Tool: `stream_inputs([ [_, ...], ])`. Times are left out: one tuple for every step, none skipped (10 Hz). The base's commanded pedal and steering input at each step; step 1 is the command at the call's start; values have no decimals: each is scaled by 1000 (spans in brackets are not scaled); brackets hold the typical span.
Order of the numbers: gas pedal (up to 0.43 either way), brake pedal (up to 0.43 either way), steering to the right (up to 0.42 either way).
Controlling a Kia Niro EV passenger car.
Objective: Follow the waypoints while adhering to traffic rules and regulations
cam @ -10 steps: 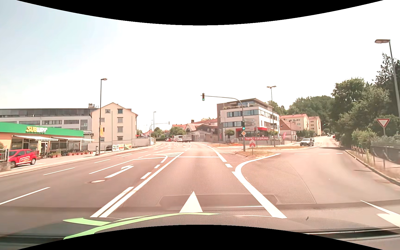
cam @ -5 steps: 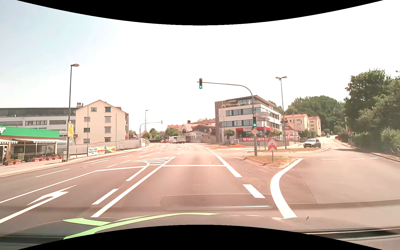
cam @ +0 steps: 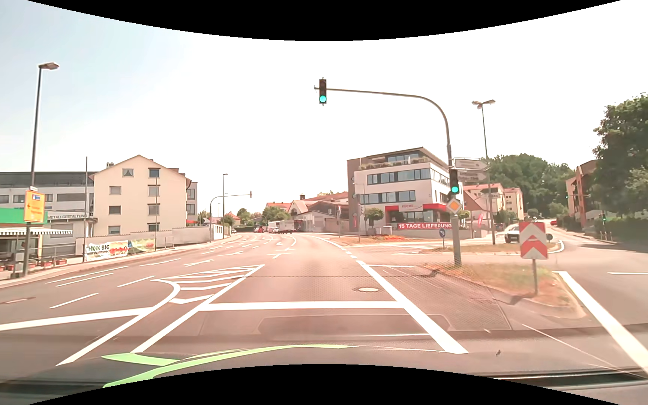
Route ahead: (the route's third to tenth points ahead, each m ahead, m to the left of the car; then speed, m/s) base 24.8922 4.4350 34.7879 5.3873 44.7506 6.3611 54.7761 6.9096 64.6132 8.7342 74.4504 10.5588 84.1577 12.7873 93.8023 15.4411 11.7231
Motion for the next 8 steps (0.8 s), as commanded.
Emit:
stream_inputs([
  [67, 0, -2],
  [67, 0, -3],
  [67, 0, -3],
  [67, 0, -4],
  [67, 0, -5],
  [67, 0, -6],
  [67, 0, -9],
  [67, 0, -9],
])
